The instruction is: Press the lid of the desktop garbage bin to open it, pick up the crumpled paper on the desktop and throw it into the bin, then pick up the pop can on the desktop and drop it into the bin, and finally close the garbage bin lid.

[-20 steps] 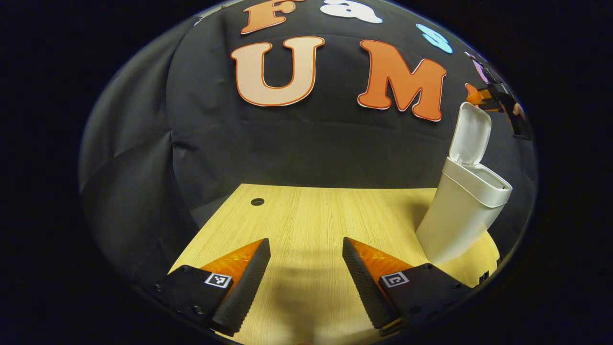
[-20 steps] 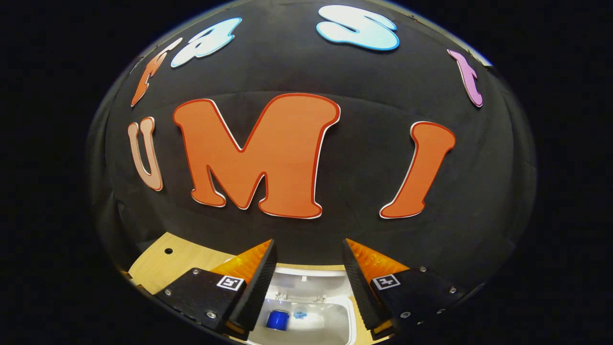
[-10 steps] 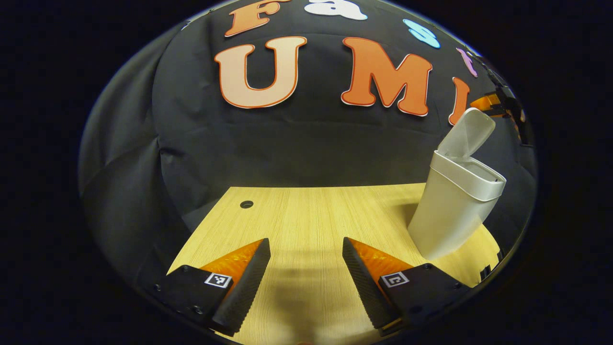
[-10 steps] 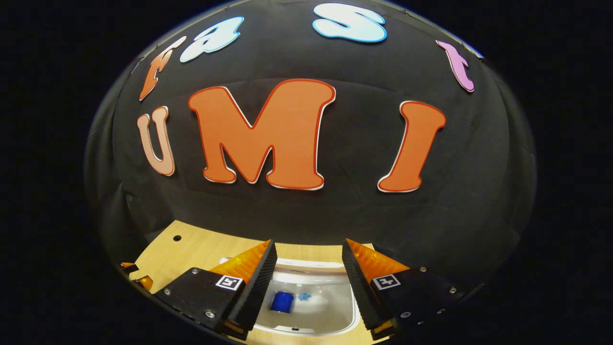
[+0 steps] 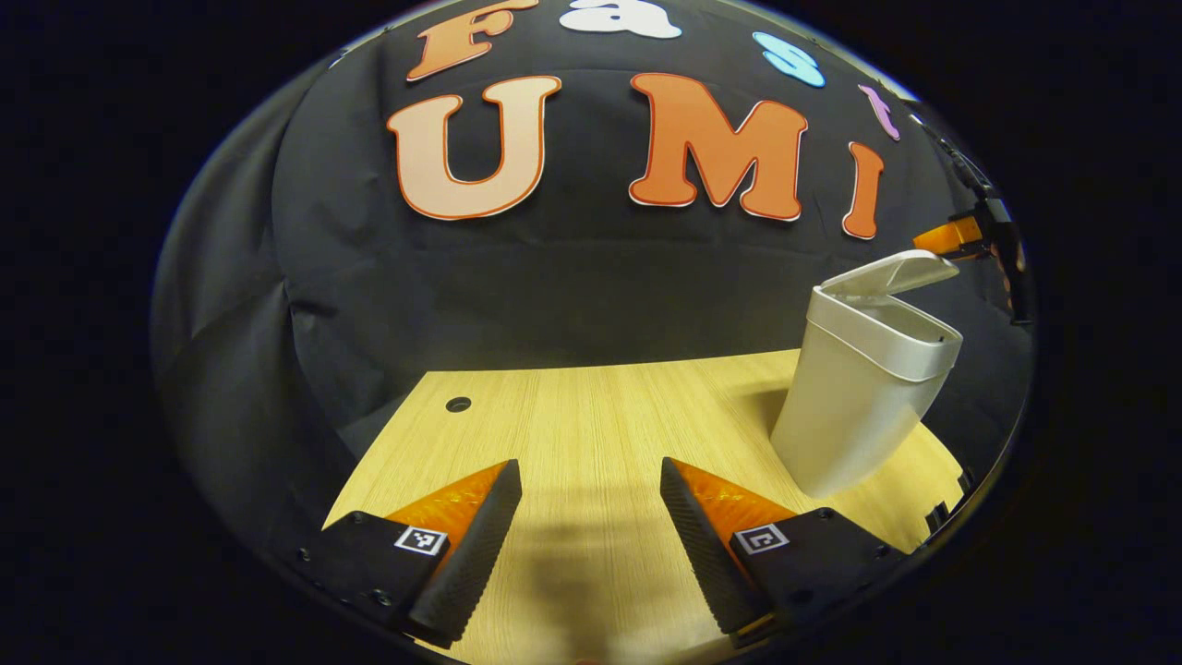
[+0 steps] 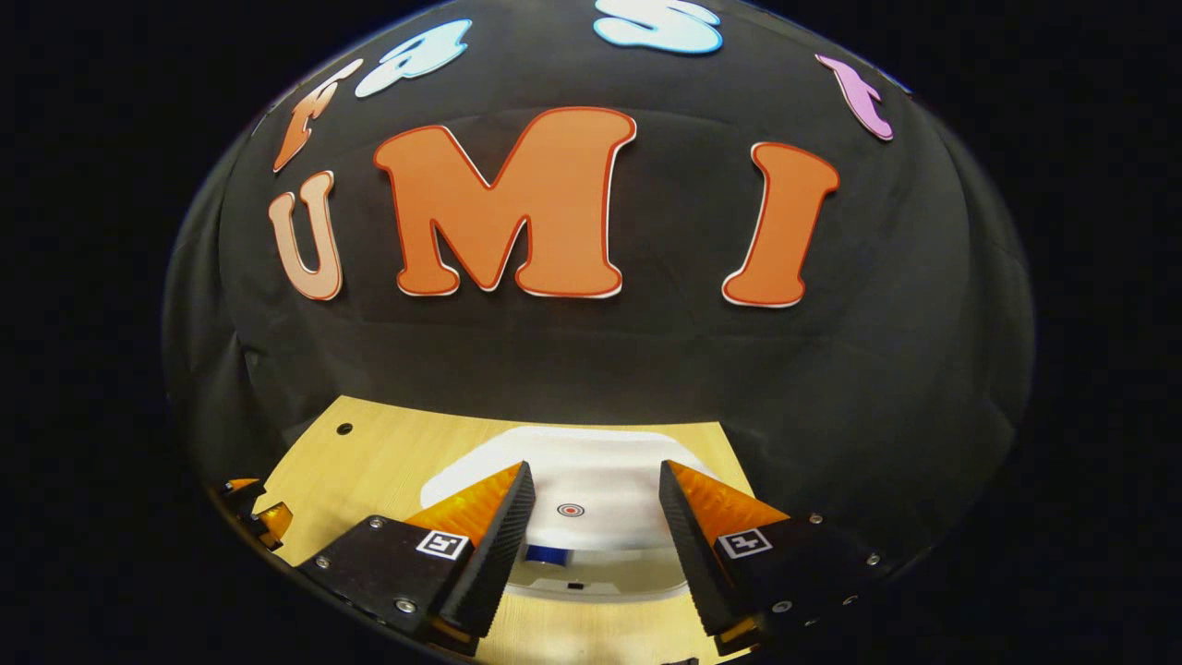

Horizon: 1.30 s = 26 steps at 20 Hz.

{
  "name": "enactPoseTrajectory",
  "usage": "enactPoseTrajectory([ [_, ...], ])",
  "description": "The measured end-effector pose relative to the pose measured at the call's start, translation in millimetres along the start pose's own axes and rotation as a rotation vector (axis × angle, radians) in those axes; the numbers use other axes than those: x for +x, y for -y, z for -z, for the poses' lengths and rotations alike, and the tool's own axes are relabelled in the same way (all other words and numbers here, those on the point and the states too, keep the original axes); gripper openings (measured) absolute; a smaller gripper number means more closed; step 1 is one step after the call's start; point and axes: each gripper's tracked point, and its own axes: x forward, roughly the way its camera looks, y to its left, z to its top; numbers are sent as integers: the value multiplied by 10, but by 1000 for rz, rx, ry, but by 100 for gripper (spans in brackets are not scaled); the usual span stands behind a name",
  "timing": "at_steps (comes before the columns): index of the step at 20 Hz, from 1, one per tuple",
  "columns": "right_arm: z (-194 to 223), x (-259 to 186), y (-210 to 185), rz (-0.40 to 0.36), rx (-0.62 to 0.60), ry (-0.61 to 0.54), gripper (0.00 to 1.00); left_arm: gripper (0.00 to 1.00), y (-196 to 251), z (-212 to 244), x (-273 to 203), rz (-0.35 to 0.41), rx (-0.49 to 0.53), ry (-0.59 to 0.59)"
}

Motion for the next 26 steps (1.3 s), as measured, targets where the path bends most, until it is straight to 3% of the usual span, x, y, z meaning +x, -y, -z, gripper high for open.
enactPoseTrajectory([
  [14,729,-44,-126,-9,17,-118,82,97,182,113,-16,34,33,-33],
  [26,806,-86,-158,5,13,-15,81,97,329,179,-3,72,54,-65],
])
